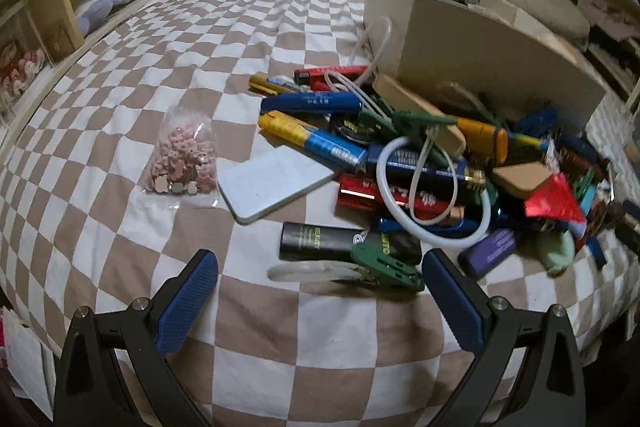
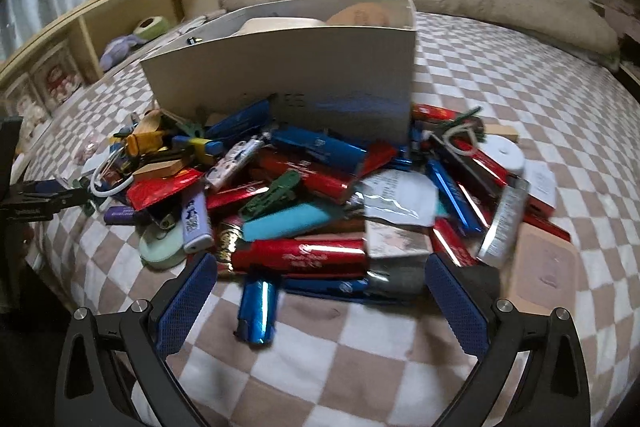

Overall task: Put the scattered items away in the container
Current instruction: 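Lower the left tool to a black AUTO lighter and the right tool to a red lighter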

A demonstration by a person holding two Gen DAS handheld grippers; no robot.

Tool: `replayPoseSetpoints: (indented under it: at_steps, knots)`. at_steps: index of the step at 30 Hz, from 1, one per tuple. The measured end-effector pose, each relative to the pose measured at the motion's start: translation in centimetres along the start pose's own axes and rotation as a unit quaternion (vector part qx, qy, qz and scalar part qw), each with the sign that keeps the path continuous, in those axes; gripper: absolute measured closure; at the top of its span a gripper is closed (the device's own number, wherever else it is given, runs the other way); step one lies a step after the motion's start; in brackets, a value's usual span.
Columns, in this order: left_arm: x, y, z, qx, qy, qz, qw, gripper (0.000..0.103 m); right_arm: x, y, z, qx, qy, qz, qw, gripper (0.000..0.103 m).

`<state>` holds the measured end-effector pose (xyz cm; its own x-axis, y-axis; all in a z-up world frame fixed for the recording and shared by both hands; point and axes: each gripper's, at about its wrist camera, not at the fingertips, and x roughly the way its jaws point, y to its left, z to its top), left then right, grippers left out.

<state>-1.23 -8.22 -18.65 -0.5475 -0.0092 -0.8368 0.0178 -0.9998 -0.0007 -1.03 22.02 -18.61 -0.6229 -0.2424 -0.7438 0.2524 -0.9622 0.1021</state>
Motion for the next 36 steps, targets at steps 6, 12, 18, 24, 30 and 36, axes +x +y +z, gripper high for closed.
replayPoseSetpoints:
  at_steps: [6,12,18,24,30,36]
  knots:
    - [1.1,-1.1,-0.3,0.026,0.012,0.017,0.9995,0.000,0.9,0.7,-0.2,-0.007,0.003,0.014,1.000,0.000]
    - [1.6,-1.4,-0.3,0.036,0.011,0.025,0.9990,0.000,0.6,1.3,-0.7,-0.018,-0.012,0.017,1.000,0.000]
    - [1.5,-0.8,-0.4,0.025,0.006,0.032,0.9992,0.000,0.2,1.1,-1.0,-0.004,-0.036,0.028,0.999,0.000]
    - [1.5,1.3,-0.1,-0.016,0.005,0.043,0.9989,0.000,0.3,0.5,-1.0,0.009,-0.048,0.025,0.999,0.000]
    - [1.4,3.6,0.1,-0.071,0.002,0.069,0.9951,0.000,0.9,0.9,-0.8,-0.008,-0.037,0.006,0.999,0.000]
    - [1.2,4.7,0.3,-0.094,-0.004,0.100,0.9905,0.000,1.3,1.8,-0.8,-0.020,-0.021,0.002,1.000,0.000]
